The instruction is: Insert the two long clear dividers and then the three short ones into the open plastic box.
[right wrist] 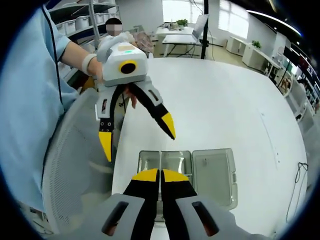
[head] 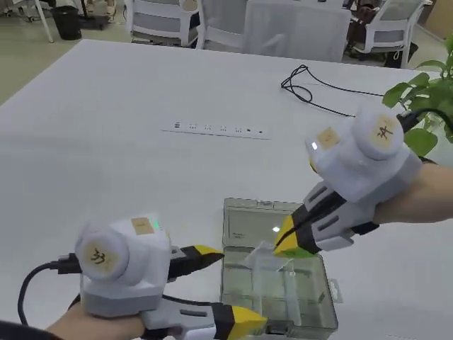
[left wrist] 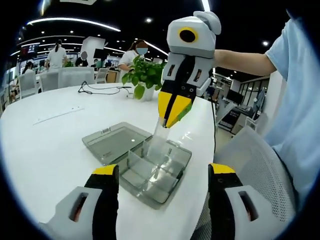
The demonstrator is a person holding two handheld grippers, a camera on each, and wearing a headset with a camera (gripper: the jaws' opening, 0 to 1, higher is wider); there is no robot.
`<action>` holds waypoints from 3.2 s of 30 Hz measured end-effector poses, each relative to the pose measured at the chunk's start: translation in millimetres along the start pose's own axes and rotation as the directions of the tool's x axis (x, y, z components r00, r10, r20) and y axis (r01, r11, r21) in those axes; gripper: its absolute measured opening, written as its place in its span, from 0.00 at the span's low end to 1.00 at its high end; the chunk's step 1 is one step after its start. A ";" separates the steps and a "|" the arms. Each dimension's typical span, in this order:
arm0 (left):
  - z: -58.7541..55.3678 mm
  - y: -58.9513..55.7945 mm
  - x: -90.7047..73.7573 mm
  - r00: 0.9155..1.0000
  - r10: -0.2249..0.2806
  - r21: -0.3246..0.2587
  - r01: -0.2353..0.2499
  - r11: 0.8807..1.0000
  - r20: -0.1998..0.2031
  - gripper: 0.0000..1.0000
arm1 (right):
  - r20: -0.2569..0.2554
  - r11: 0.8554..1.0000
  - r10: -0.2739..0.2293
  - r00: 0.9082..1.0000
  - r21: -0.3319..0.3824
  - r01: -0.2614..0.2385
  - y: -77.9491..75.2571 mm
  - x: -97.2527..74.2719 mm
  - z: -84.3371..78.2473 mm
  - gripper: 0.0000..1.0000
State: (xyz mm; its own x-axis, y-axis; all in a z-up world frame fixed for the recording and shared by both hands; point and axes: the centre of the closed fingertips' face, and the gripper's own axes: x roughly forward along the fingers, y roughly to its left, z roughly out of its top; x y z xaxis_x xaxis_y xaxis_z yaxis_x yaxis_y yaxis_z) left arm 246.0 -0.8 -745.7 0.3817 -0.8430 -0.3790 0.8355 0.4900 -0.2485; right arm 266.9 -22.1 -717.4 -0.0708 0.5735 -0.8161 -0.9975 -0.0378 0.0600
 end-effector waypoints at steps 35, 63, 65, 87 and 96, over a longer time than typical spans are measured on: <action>-22.1 23.6 -17.8 0.994 0.106 -0.047 -0.108 0.993 -0.037 0.98 | -0.046 1.000 0.025 0.999 0.000 -0.025 -11.3 33.2 -13.2 0.02; -23.1 22.3 -17.5 0.994 0.100 -0.061 -0.102 0.993 -0.036 0.95 | -0.084 0.999 0.021 0.996 -0.044 -0.025 -8.0 50.0 -8.0 0.02; -23.1 22.4 -17.8 0.994 0.099 -0.062 -0.101 0.993 -0.035 0.95 | -0.089 0.999 0.017 0.996 -0.045 -0.021 -8.4 52.7 -7.7 0.02; -26.5 20.9 -19.8 0.994 0.096 -0.073 -0.099 0.992 -0.043 0.94 | -0.100 0.999 -0.023 0.995 -0.028 0.020 -9.4 69.4 -11.5 0.02; -26.7 19.9 -19.1 0.995 0.093 -0.077 -0.096 0.992 -0.045 0.93 | -0.102 1.000 -0.027 0.994 -0.017 0.025 -9.8 75.5 -16.0 0.02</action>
State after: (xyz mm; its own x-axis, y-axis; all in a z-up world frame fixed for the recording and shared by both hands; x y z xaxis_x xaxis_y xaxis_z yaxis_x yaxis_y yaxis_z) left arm 244.8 30.9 -767.2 0.4393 -0.7833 -0.4398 0.7624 0.5840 -0.2786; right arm 271.2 8.4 -788.8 -0.0444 0.4879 -0.8718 -0.9989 -0.0370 0.0301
